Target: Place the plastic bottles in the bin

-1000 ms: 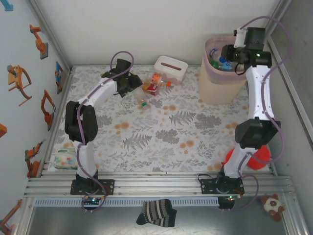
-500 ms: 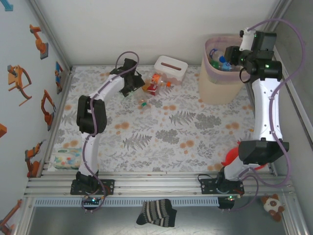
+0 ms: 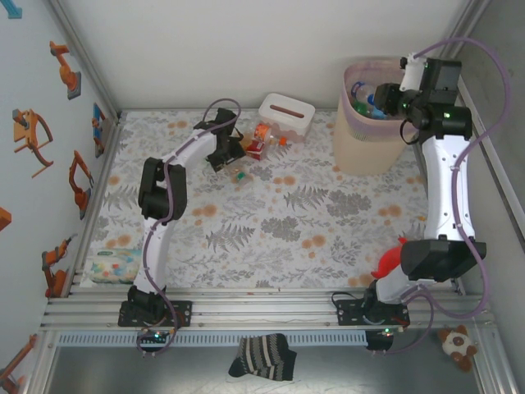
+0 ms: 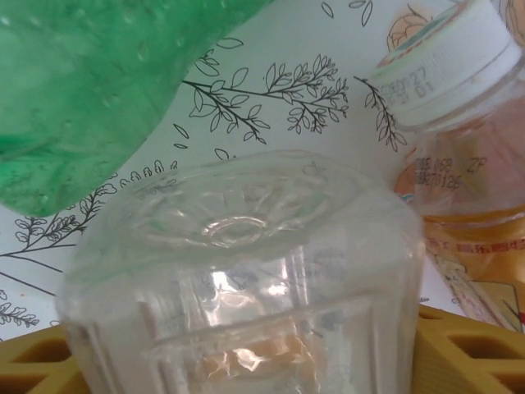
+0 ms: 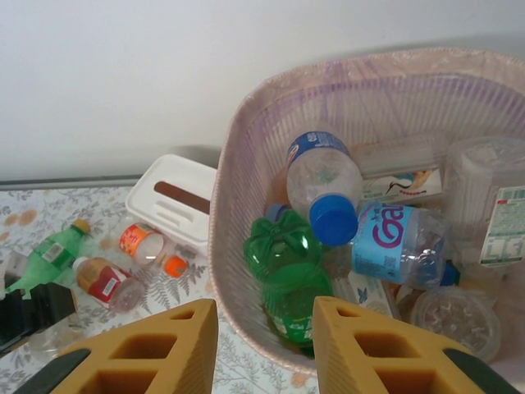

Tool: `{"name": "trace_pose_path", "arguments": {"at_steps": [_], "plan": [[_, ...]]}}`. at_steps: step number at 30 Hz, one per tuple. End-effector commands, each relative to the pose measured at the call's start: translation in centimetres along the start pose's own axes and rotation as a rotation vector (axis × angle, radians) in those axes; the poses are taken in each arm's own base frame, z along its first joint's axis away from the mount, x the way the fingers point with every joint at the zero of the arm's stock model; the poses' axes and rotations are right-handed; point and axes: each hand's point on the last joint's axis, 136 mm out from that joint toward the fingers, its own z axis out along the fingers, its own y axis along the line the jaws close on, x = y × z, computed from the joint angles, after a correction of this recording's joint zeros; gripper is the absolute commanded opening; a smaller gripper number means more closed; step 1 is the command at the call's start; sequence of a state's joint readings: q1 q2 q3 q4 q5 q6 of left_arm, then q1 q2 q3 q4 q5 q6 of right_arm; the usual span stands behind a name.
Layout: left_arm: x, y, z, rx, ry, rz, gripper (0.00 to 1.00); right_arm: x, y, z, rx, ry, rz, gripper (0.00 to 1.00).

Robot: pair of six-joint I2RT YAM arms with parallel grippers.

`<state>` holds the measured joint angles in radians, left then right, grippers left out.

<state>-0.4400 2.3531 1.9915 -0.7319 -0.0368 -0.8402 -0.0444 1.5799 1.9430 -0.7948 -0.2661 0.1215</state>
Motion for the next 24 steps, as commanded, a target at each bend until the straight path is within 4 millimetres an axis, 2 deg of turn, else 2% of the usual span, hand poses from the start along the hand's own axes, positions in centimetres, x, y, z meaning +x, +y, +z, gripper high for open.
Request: {"name": "trace_pose_path", "arguments": {"at_steps": [1, 5, 11, 18, 24], "plan": [[0.3, -0.2, -0.7, -0.008, 0.007, 0.024, 0.65, -0.6, 2.0, -1.0, -0.064, -0.034, 0.009, 0.35], [-0.1, -0.6, -2.4, 0.012, -0.02, 0.035, 0.59, 0.4, 4.1, -0.2, -0.147, -0.009, 0.028, 0.36], [-0.7, -2.4, -6.2, 0.115, -0.053, 0.052, 0.56, 2.2, 9.0, 1.1, -0.326, 0.038, 0.064, 0.39], [-0.9, -7.4, -13.0, 0.466, -0.119, 0.08, 0.51, 5.7, 15.4, 3.8, -0.513, 0.138, 0.095, 0.47], [-0.9, -9.4, -17.8, 0.623, -0.147, 0.077, 0.48, 9.0, 20.1, 6.6, -0.595, 0.228, 0.094, 0.58]]}}
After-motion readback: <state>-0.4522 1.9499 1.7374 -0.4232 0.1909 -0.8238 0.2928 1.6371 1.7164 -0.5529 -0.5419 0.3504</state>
